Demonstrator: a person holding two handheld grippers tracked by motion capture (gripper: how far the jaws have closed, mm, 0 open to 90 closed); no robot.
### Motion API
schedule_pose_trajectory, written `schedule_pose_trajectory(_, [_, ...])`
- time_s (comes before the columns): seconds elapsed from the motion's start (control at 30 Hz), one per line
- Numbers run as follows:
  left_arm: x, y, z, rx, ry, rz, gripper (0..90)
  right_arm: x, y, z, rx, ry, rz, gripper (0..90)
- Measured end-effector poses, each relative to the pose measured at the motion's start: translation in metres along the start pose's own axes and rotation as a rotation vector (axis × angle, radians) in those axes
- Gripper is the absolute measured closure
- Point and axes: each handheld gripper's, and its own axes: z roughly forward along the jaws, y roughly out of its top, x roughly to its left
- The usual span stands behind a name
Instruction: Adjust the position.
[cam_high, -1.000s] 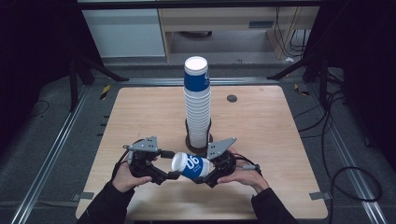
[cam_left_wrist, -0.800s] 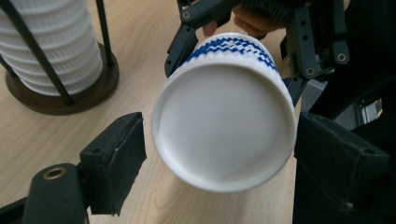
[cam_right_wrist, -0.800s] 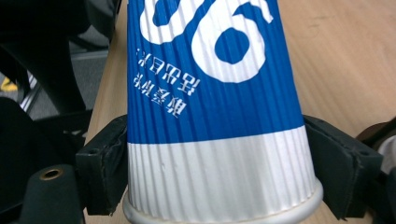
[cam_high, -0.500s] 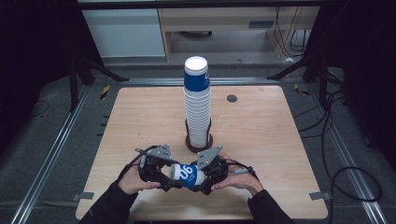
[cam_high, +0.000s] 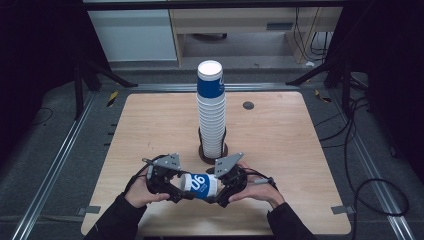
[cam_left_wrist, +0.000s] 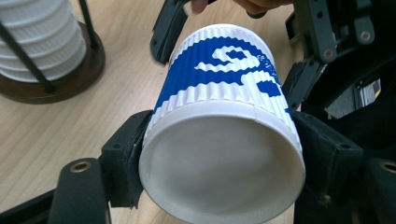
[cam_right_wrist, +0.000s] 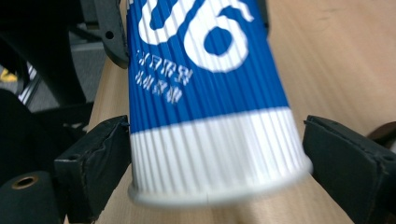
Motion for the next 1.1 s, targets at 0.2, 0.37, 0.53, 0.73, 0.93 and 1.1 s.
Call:
schedule_pose_trajectory(0.2, [0.008, -0.004, -0.015, -0.108, 0.037, -0.029, 26.0, -0.007, 0.000, -0.020, -0.093, -0.037, 0.050, 7.4])
schedule_pose_trajectory(0.37, [0.009, -0.004, -0.024, -0.205, 0.054, -0.028, 26.0, -0.012, -0.002, -0.032, -0.159, -0.050, 0.087, 7.4])
schedule_pose_trajectory(0.53, [0.008, -0.006, -0.025, -0.272, 0.043, -0.020, 26.0, -0.014, -0.003, -0.033, -0.184, -0.034, 0.102, 7.6])
schedule_pose_trajectory(0.73, [0.003, -0.004, -0.017, -0.288, 0.004, 0.002, 26.0, -0.013, -0.004, -0.030, -0.210, 0.011, 0.116, 7.4])
schedule_pose_trajectory(0.93, [-0.003, -0.002, -0.012, -0.284, -0.022, 0.023, 26.1, -0.010, -0.003, -0.022, -0.204, 0.052, 0.108, 7.1])
schedule_pose_trajectory(1.1, [-0.006, -0.001, -0.009, -0.282, -0.057, 0.036, 26.2, -0.009, -0.002, -0.021, -0.230, 0.082, 0.110, 7.2])
